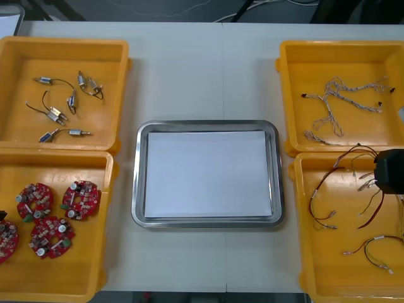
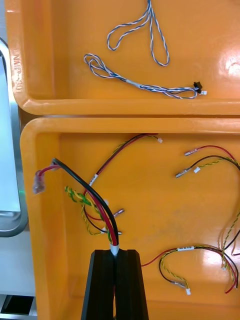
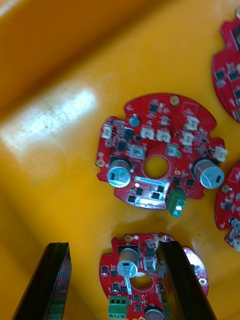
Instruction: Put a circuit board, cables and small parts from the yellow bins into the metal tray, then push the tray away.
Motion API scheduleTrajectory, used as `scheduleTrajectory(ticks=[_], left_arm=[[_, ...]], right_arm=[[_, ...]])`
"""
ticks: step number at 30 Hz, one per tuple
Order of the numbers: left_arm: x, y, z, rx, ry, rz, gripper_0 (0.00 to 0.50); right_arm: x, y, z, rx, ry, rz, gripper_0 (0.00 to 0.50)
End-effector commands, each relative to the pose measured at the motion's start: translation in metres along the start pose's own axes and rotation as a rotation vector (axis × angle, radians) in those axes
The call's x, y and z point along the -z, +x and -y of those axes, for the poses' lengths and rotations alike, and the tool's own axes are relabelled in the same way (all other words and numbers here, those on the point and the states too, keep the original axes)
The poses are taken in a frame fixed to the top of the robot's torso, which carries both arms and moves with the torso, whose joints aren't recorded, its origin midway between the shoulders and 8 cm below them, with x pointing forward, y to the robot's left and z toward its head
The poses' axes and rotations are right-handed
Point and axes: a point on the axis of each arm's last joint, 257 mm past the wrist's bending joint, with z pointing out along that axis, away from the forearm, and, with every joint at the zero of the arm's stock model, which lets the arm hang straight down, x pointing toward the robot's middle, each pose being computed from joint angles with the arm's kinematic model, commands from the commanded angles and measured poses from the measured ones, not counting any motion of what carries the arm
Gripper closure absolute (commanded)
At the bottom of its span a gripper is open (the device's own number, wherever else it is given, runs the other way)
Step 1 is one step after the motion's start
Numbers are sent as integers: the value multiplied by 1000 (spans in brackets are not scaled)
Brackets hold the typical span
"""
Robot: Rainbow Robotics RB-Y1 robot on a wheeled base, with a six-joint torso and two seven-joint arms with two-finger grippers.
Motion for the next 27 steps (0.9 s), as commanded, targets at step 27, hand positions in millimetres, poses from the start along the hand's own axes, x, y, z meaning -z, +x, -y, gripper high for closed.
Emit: scheduleTrajectory(ticks=[27], left_arm=[[-27, -17, 43, -150, 82, 10, 0]], right_arm=[[-8, -4, -46, 286, -16, -9, 500]])
